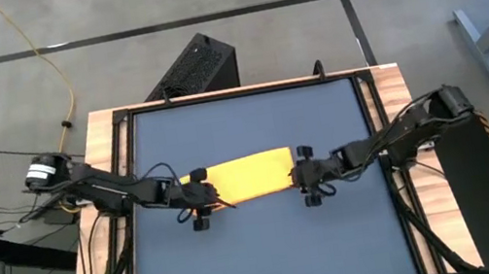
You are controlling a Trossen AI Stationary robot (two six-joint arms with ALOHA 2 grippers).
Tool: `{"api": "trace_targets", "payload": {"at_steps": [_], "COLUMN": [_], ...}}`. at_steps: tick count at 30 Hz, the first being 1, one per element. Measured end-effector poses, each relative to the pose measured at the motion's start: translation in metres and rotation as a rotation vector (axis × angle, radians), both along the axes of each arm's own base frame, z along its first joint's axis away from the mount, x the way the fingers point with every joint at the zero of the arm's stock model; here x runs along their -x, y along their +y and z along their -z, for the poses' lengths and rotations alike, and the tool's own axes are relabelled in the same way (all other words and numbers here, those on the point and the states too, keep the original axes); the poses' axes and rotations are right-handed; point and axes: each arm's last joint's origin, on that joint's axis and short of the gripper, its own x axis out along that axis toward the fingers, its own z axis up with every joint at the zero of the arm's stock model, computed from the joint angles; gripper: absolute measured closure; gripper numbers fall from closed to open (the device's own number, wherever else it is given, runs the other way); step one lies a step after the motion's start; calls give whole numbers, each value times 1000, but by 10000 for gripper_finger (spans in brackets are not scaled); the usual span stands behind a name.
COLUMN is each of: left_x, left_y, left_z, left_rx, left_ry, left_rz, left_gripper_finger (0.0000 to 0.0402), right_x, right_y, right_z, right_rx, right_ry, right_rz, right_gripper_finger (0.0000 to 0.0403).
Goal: Roll towel
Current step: Roll the orange microfiber towel
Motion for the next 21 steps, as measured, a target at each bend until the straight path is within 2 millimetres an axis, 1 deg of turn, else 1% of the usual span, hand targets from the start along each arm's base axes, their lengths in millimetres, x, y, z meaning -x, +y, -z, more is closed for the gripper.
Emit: {"api": "trace_targets", "payload": {"at_steps": [4, 7, 10, 14, 17, 21], "left_x": [-4, -5, -5, -5, -4, -4], "left_y": [-1, -1, -1, -1, 0, 0], "left_z": [11, 15, 14, 15, 15, 15], "left_rx": [-30, -39, -53, -53, -54, -54], "left_ry": [48, 63, 61, 66, 79, 82], "left_rz": [23, 24, 25, 25, 23, 22], "left_gripper_finger": [242, 234, 232, 232, 232, 232], "right_x": [-2, -5, -8, -12, -13, -13], "right_y": [7, 13, 20, 27, 29, 30], "right_z": [11, 17, 19, 16, 18, 27], "right_rx": [41, 94, 169, 241, 250, 264], "right_ry": [32, 32, 35, 24, 33, 63], "right_rz": [-1, -38, -91, -83, -84, -67], "right_gripper_finger": [219, 210, 200, 187, 182, 182]}}
